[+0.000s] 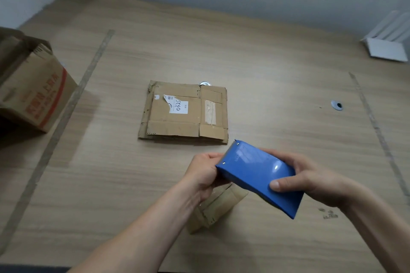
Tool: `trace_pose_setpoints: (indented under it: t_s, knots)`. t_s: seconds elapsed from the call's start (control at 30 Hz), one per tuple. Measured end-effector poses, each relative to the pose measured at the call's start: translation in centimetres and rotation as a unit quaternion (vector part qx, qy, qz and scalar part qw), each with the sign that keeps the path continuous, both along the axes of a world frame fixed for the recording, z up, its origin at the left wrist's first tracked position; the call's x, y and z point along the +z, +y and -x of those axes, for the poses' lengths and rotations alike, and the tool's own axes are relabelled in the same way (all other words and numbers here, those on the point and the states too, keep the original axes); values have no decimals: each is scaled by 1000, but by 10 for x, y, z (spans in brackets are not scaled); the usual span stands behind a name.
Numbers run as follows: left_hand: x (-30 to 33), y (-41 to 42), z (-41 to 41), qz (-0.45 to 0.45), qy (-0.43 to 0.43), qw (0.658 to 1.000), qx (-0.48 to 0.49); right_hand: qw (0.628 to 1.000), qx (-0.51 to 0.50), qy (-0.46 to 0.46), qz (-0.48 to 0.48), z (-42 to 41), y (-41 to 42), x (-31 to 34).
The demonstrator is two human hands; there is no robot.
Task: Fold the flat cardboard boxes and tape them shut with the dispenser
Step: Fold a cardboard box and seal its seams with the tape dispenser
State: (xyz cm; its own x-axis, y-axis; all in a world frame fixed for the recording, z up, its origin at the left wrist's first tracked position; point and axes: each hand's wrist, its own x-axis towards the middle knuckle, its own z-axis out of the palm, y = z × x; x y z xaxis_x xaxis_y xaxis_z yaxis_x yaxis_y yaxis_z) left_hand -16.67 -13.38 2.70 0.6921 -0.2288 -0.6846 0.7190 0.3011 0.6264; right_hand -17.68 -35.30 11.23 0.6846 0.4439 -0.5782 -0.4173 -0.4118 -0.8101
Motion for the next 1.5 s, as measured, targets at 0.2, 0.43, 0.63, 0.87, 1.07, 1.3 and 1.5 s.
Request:
trace_pose_setpoints:
  t_s: [0.2, 0.43, 0.63, 0.87, 1.07, 1.3, 1.5]
  knots:
    - [-23, 21, -12, -101, -13, 995, 12, 998, -12, 67, -8, 47, -34, -11]
    - [-52, 0, 1, -267, -92, 958, -43, 994, -81, 61, 52, 82, -41, -40]
    - [-60, 1, 3, -291, -107, 949, -65, 988, -126, 79, 33, 96, -33, -58]
    - [-78, 0, -1, -346, -167, 914, -130, 984, -154, 80, 34, 113, -26, -76]
    - [-88, 2, -1, -351, -158, 917, -107, 982, -169, 69, 36, 123, -32, -76]
    - [-80, 12, -25, -329, -138, 931, -75, 978, -182, 77, 66, 136, -47, -70]
    - [-83, 11, -18, -310, -132, 938, -77, 977, -176, 89, 86, 134, -47, -74]
